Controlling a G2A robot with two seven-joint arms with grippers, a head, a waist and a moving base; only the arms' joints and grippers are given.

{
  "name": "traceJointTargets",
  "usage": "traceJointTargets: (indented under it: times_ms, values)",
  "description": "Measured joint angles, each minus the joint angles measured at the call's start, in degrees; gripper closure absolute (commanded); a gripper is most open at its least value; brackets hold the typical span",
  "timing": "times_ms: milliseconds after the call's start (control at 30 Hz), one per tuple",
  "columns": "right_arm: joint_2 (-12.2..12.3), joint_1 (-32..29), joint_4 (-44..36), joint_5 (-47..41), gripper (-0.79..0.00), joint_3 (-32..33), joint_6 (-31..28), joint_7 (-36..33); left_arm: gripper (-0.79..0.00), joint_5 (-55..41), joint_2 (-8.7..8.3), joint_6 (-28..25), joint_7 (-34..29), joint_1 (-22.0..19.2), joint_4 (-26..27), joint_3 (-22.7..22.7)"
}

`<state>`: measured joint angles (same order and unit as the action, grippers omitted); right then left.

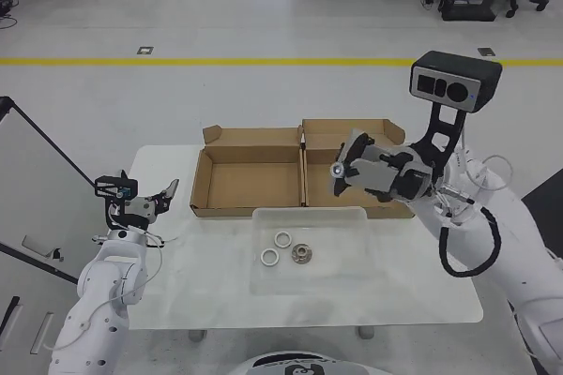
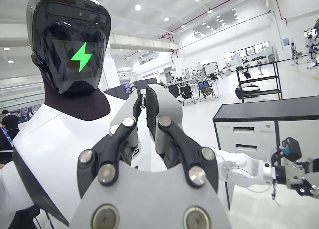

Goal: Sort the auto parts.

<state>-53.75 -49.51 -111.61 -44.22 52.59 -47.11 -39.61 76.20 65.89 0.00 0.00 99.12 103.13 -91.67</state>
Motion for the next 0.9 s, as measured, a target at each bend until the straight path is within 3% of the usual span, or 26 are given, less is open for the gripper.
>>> traceJointTargets:
  times_ms: [500, 900]
  values:
    - [-2.6, -1.9, -1.9, -5.2, 0.000, 0.0, -4.9, 1.8, -0.785, 0.0, 0.00, 0.0, 0.0, 0.0, 0.0, 0.0]
    - [-2.6, -1.9, -1.9, -5.3, 0.000, -0.1, -5.0, 1.7, -0.785, 0.0, 0.00, 0.0, 0.0, 0.0, 0.0, 0.0]
